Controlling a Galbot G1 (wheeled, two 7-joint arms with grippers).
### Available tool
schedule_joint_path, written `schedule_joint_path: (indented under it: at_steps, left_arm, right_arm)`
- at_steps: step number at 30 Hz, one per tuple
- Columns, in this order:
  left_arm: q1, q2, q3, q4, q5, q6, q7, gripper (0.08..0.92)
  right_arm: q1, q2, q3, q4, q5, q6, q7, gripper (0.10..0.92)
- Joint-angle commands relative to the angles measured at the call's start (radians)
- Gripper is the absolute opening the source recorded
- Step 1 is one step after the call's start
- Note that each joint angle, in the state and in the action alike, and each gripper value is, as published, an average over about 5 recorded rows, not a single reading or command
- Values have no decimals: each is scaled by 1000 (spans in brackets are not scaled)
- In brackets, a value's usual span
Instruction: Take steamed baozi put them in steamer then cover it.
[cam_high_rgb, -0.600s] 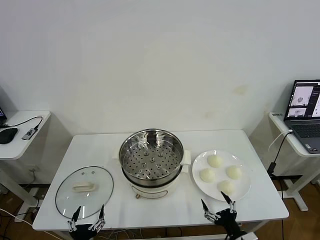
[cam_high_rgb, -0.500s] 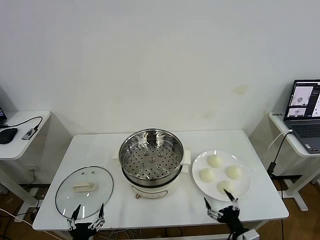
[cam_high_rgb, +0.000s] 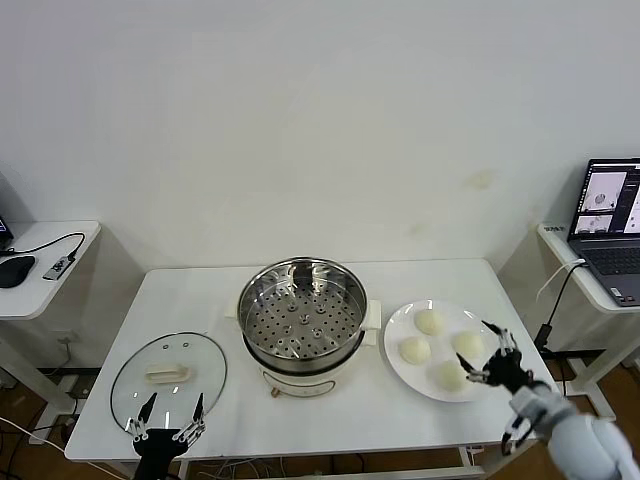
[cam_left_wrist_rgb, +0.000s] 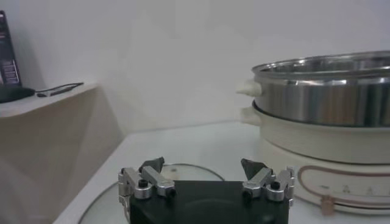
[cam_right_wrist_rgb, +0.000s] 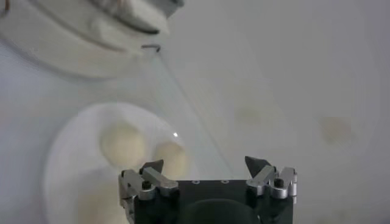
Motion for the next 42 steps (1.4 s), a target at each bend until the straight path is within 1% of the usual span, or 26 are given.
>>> schedule_joint_path:
  at_steps: [1,8,14,20,24,33,42]
  left_arm:
    - [-18,5,-8,-5,38,47,-2,823]
    - [-28,5,-20,-14,37,57,-3,823]
    - [-34,8,-33,-12,34,56,-5,823]
    - [-35,10,-51,-16,33,59,-7,823]
    - [-39,6,-61,-13,36,64,-10,823]
    - [-44,17,-71,0,35,60,-10,823]
    - [-42,20,-75,1,41,58,-10,823]
  right_arm:
    - [601,-217,-502,-260,-60,-22,-310,823]
    - [948,-196,-918,-410,14,3,-466,823]
    - [1100,-96,-1130,-550,64,8,-497,823]
    - [1113,26,-1174,-676,72,-1,-493,823]
    - [1110,81,-1179,-741,64,-7,-487,823]
    - [1113,161,-1174,-846,63,-11,-482,823]
    - [1099,210,-1160,-903,85,-23,-466,823]
